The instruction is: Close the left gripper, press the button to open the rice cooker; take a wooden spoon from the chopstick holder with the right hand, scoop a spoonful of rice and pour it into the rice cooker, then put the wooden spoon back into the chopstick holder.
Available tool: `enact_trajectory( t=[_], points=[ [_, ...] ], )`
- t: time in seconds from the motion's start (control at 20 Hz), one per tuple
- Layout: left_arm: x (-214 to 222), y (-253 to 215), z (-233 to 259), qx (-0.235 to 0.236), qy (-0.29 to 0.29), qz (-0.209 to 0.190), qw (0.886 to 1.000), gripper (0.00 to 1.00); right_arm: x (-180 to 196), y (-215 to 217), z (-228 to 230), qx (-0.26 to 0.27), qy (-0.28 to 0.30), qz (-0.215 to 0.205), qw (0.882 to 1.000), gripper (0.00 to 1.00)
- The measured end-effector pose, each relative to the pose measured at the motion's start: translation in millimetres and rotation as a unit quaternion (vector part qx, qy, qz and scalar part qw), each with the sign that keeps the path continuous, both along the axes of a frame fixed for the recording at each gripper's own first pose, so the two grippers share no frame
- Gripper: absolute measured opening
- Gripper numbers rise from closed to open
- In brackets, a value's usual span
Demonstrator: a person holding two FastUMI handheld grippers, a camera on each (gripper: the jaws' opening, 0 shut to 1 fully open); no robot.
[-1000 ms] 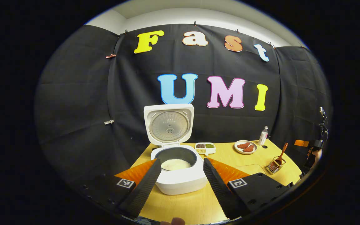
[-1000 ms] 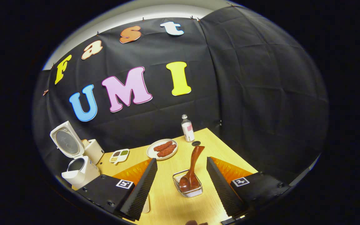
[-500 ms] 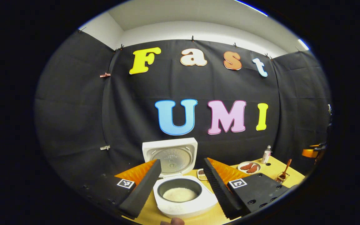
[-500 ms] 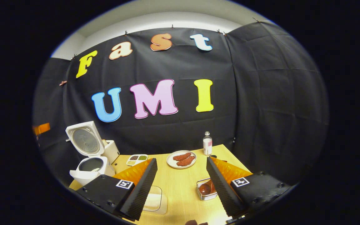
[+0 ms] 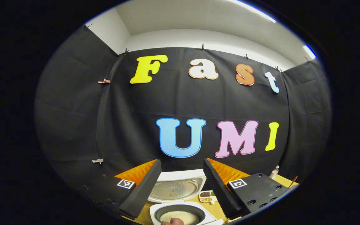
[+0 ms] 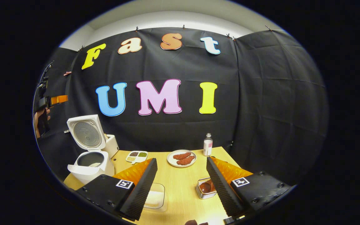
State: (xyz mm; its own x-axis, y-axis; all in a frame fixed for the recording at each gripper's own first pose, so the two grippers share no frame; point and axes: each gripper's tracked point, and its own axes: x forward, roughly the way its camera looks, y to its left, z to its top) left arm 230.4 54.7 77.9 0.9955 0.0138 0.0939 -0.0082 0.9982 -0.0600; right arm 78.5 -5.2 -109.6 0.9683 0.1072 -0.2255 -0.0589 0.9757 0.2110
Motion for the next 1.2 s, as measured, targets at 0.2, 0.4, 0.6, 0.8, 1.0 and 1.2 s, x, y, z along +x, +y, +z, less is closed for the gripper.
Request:
enact_trajectory(
  t=[0.2,0.4,0.6,0.8,1.0,1.2],
  points=[
    [54,13,-7,-0.003,-0.007,0.017,1.0,0.95,-13,-11,-3,-0.011,0.01,-0.019,1.0,0.98],
    [118,26,-42,-0.014,0.028,0.038,0.999,0.95,-31,-23,-5,-0.019,0.019,-0.041,0.999,0.98],
    [164,34,-74,-0.019,0.061,0.057,0.996,0.95,-49,-33,-2,-0.04,0.025,-0.052,0.998,0.99],
    [175,34,-112,-0.016,0.116,0.072,0.991,0.95,-54,-46,2,-0.039,0.027,-0.066,0.997,0.99],
    [165,31,-119,0.024,0.119,0.081,0.989,0.98,-48,-51,5,-0.032,0.025,-0.07,0.997,0.99],
    [131,19,-125,0.021,0.117,0.08,0.99,0.98,-43,-51,13,-0.026,0.016,-0.059,0.998,0.99]
  ],
)
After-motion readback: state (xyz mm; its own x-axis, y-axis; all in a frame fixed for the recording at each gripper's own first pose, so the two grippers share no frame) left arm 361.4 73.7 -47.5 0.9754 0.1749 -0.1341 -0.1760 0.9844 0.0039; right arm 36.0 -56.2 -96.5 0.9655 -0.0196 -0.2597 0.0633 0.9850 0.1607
